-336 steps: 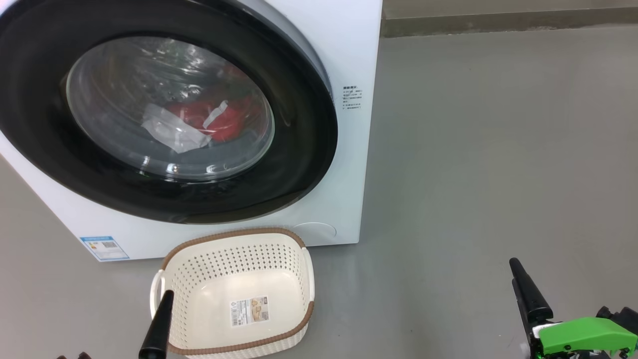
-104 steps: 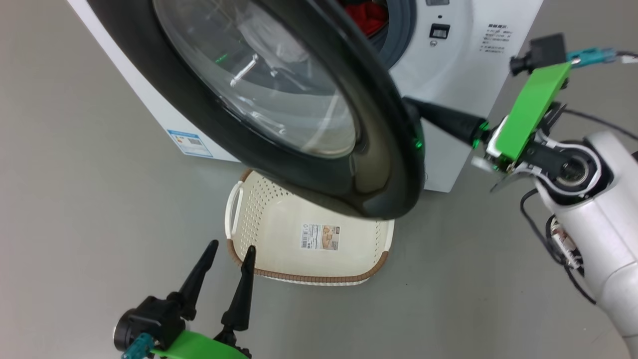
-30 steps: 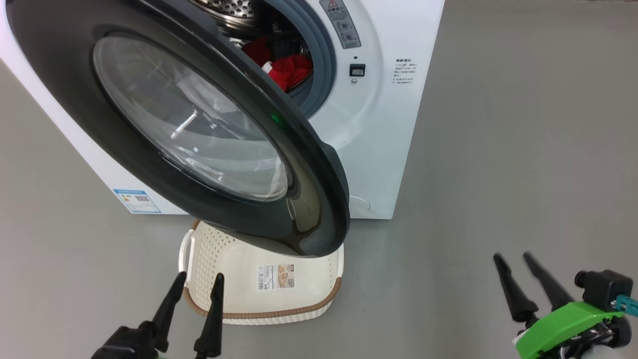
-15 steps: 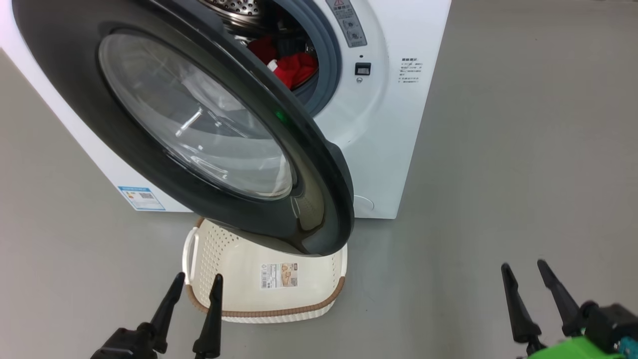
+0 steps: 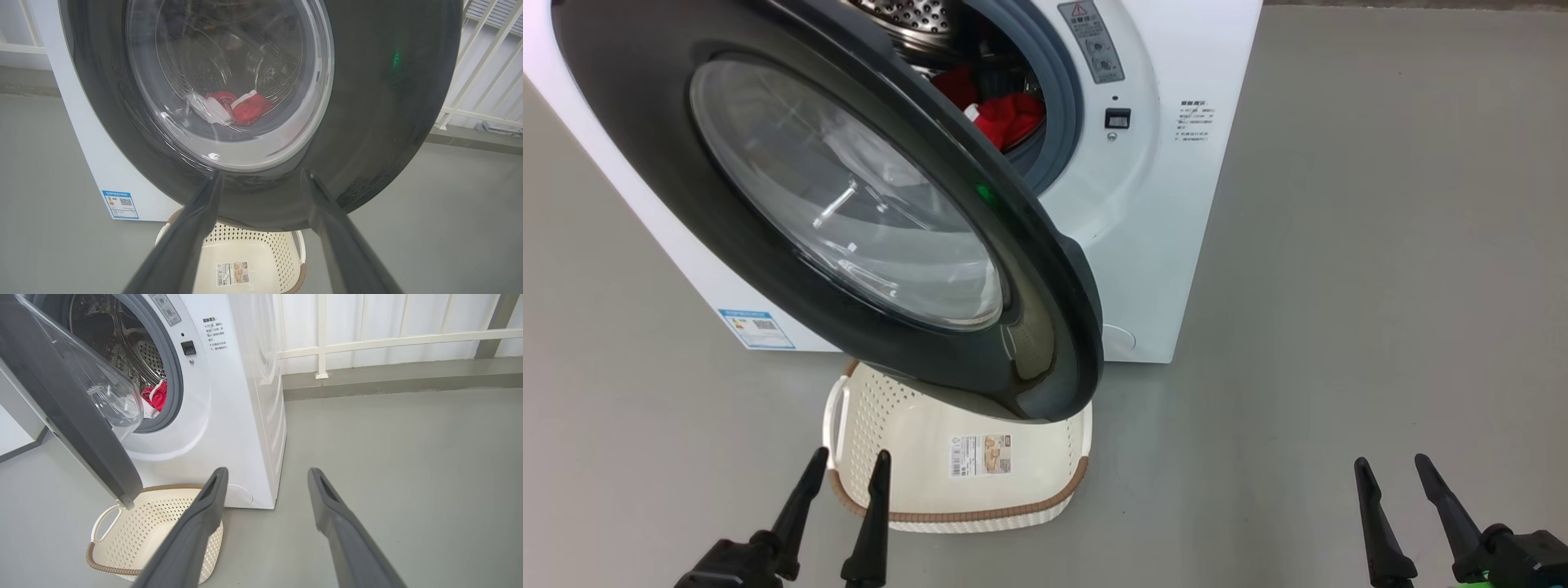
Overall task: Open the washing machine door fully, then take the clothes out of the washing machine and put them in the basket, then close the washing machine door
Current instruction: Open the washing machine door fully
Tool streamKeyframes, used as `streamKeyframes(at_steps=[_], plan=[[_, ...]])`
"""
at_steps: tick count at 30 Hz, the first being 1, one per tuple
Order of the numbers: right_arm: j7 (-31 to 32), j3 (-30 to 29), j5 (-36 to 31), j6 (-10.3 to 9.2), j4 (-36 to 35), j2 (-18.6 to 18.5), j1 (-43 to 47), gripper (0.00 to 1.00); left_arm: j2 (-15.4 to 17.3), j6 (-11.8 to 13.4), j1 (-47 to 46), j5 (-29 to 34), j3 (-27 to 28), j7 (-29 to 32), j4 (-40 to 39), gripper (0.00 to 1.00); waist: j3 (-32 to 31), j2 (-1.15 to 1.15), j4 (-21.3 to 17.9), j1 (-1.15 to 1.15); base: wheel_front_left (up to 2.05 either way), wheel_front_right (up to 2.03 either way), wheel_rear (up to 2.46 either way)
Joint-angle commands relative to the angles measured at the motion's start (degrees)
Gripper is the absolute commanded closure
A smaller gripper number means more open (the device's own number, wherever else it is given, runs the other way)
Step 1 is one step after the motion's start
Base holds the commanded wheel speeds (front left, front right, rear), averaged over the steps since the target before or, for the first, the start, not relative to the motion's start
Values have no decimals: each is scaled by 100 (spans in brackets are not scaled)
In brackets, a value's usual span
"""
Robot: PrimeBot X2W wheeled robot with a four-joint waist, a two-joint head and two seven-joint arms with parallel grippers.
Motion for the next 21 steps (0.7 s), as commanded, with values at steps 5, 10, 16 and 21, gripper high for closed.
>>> streamKeyframes(at_steps=[5, 10, 16, 21], plan=[[-53, 58, 8, 42, -138, -29, -89, 0, 59, -31, -47, 19, 137, -71, -142, 0, 14, 0, 34, 0, 0, 0, 0], [-53, 128, 578, 42, -197, -14, -289, 100, 59, -31, -41, 9, 137, -71, -131, 0, 17, 0, 42, 0, 0, 0, 0], [-53, 543, 1692, 42, -262, -53, -939, 100, 59, -31, -50, -13, 110, -71, -135, 0, 28, 0, 35, 0, 0, 0, 0], [-53, 912, 2617, 42, -290, -265, -1573, 100, 59, -31, -75, -28, 33, -71, -139, 0, 50, 0, 95, 0, 0, 0, 0]])
